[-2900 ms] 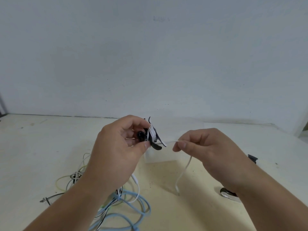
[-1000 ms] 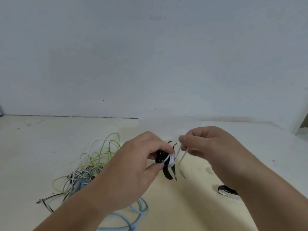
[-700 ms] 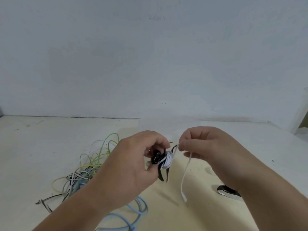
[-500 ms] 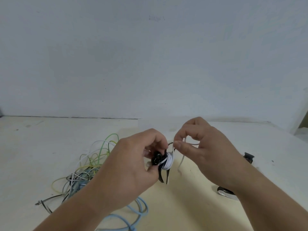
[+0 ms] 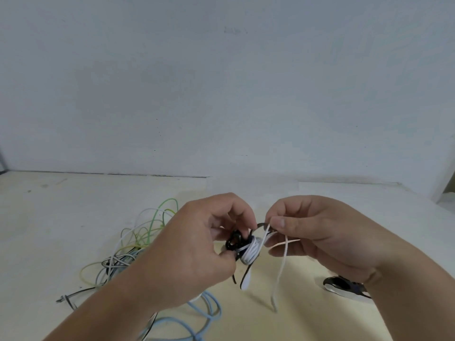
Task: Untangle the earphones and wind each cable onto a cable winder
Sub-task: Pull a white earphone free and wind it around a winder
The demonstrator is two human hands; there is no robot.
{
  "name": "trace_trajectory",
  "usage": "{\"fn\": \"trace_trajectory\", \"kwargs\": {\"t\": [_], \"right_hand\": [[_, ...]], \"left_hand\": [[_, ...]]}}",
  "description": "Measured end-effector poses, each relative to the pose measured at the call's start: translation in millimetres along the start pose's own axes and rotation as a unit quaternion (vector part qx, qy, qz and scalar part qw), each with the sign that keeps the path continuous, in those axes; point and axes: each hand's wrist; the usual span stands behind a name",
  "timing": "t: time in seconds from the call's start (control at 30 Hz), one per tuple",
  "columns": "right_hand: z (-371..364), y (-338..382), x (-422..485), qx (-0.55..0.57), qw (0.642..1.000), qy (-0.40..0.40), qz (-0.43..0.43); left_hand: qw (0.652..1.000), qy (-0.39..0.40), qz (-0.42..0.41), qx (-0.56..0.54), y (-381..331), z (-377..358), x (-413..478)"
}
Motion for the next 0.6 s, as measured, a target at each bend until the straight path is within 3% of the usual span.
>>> {"fn": "trace_trajectory", "kwargs": {"t": [0.2, 0.37, 0.6], "right_hand": [[-8.3, -7.6, 5.8, -0.037, 0.999, 0.003, -0.015], [-12.8, -11.4, 7.9, -0.029, 0.999, -0.006, -0.029], [-15.0, -8.8, 8.0, 0.062, 0.998, 0.025, -0.021]], "left_hand": [[0.999, 0.019, -0.003, -0.044, -2.7, -3.5, -0.4], [0.997, -0.01, -0.015, -0.069, -3.3, -5.1, 1.6], [0.992, -0.075, -0.067, -0.071, -1.5, -9.7, 3.3]]}}
Point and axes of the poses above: each hand's wrist, its own x-axis towards the middle knuckle, its own z-axis out of the back of the hand, y = z × x, and after that the axes turned 1 degree about y, right-handed
